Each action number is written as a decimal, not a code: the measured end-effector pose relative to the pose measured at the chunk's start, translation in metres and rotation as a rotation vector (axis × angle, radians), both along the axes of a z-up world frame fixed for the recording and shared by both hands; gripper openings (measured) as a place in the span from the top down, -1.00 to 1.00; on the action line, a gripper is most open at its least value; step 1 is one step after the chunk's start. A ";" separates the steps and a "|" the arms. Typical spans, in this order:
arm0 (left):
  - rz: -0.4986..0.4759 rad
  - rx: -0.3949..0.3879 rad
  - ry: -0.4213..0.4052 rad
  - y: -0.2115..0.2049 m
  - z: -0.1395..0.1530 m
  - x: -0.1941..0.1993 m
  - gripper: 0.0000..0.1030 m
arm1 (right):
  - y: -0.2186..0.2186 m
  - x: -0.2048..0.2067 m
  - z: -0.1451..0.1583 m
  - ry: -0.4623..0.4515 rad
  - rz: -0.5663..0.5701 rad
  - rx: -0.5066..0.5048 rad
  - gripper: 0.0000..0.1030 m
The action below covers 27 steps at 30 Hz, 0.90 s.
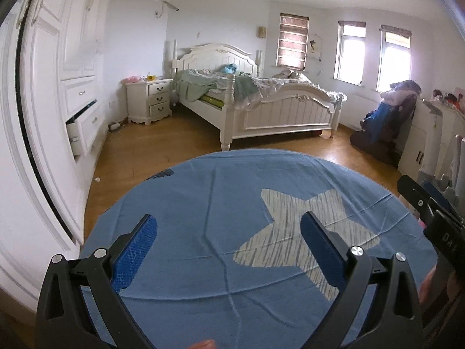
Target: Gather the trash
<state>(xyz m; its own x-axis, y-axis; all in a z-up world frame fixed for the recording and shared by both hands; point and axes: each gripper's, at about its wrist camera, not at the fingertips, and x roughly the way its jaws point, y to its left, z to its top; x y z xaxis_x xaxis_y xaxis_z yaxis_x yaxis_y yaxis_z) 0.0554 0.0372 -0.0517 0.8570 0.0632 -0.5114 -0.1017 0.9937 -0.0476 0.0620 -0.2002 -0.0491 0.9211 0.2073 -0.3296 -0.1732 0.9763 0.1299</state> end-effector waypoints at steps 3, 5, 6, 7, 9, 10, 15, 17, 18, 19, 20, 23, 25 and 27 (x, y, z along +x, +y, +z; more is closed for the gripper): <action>0.003 0.015 -0.013 -0.005 0.002 0.000 -0.90 | 0.007 -0.008 0.004 -0.064 0.014 -0.048 -0.90; 0.000 0.024 -0.011 -0.007 0.002 0.000 -0.90 | 0.013 -0.008 0.002 -0.059 0.047 -0.064 -0.90; 0.002 0.025 -0.012 -0.006 0.002 0.000 -0.90 | 0.014 -0.007 0.001 -0.057 0.051 -0.071 -0.90; 0.005 0.023 -0.012 -0.006 0.002 0.000 -0.90 | 0.014 -0.006 0.000 -0.053 0.054 -0.075 -0.90; 0.010 0.012 -0.008 -0.005 0.001 -0.001 -0.90 | 0.012 -0.006 0.000 -0.053 0.054 -0.069 -0.90; 0.015 0.001 -0.005 -0.003 0.001 -0.001 -0.90 | 0.010 -0.006 0.000 -0.055 0.053 -0.064 -0.90; 0.023 -0.025 -0.005 0.001 0.002 0.000 -0.90 | 0.009 -0.007 0.000 -0.055 0.053 -0.060 -0.90; 0.021 -0.018 -0.011 0.000 0.002 -0.001 -0.90 | 0.008 -0.007 0.000 -0.054 0.053 -0.057 -0.90; 0.021 -0.013 -0.015 -0.001 0.002 -0.002 -0.90 | 0.008 -0.007 0.000 -0.054 0.053 -0.055 -0.90; 0.019 -0.011 -0.018 -0.002 0.003 -0.002 -0.90 | 0.007 -0.007 0.000 -0.054 0.053 -0.052 -0.90; 0.018 -0.008 -0.023 -0.002 0.004 -0.003 -0.90 | 0.006 -0.008 0.001 -0.054 0.053 -0.048 -0.90; 0.019 -0.007 -0.023 -0.003 0.003 -0.003 -0.90 | 0.009 -0.007 0.003 -0.054 0.052 -0.042 -0.90; 0.021 -0.006 -0.020 -0.003 0.003 -0.003 -0.90 | 0.010 -0.008 0.004 -0.053 0.051 -0.035 -0.90; 0.021 -0.003 -0.017 -0.005 0.002 -0.003 -0.90 | 0.010 -0.008 0.005 -0.052 0.050 -0.031 -0.90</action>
